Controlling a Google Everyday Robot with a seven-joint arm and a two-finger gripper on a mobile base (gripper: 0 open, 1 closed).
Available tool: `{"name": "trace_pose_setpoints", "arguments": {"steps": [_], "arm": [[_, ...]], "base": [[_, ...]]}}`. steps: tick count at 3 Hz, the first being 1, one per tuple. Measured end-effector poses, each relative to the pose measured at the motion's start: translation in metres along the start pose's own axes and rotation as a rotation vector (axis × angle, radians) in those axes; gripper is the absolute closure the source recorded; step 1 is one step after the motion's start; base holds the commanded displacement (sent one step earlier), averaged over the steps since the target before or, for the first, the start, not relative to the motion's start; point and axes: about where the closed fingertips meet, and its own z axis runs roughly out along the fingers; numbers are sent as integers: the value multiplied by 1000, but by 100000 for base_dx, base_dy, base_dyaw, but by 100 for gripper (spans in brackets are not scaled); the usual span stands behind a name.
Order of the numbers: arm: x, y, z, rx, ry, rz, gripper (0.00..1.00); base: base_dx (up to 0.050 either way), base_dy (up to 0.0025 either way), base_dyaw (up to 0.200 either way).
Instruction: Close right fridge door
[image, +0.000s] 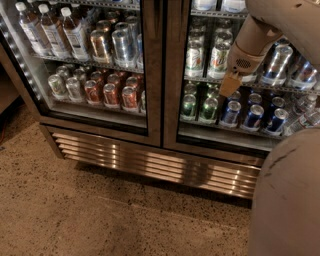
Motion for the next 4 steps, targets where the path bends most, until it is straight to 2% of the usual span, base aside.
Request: {"name": "trace_pose_setpoints", "arguments": {"steps": [1,3,4], "arm": [[0,0,0,0,0,0,100],[-11,2,19,-30,28,-53,100],[-12,2,22,-35,27,-59,100]], "base": [[0,0,0],[0,0,0],[-5000,0,-3]]}}
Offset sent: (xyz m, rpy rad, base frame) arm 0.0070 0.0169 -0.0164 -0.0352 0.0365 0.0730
